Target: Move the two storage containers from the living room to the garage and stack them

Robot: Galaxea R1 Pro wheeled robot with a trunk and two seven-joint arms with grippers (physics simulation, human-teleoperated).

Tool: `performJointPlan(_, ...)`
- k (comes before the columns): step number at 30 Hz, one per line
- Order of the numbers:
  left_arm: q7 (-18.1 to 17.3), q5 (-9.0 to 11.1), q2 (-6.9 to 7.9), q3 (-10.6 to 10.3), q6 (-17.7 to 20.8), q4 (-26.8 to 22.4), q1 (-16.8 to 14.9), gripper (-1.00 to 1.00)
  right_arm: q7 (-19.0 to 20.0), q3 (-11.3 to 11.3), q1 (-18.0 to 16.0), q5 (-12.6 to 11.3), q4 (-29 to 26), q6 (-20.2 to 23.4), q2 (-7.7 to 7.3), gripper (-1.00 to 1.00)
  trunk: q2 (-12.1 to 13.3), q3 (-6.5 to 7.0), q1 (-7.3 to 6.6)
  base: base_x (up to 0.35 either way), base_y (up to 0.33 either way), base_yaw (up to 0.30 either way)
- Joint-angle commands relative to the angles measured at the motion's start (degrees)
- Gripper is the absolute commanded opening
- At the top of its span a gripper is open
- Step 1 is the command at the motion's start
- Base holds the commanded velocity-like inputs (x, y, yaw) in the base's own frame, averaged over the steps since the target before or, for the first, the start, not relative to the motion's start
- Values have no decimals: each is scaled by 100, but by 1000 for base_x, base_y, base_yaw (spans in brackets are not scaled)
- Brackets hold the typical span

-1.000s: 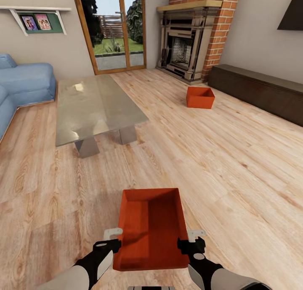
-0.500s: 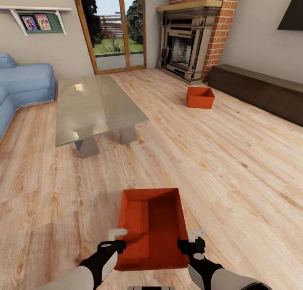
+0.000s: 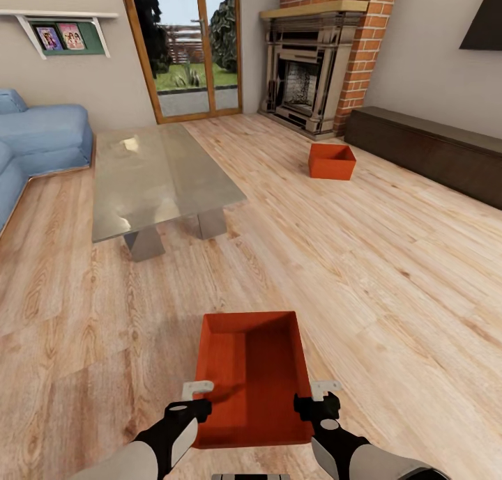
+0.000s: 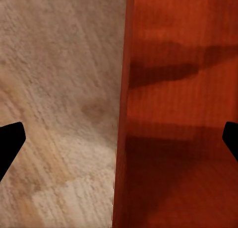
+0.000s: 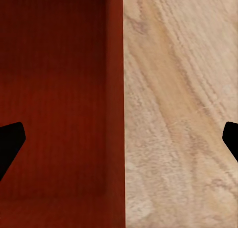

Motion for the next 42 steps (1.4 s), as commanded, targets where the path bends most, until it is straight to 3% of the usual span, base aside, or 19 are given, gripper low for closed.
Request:
performJointPlan(1, 34, 59, 5, -50, 32, -14, 0, 100, -14, 49, -3, -53, 6, -22, 2, 100, -1, -4, -1, 0, 0, 0)
performJointPlan(15, 41, 76, 27, -47, 32, -34, 0, 100, -14, 56, -3, 12, 6, -22, 12, 100, -1, -4, -1, 0, 0, 0)
performJointPlan(42, 42, 76, 27, -49, 32, -35, 0, 100, -49, 14, -3, -83, 6, -75, 19, 100, -1, -4, -1, 0, -1, 35)
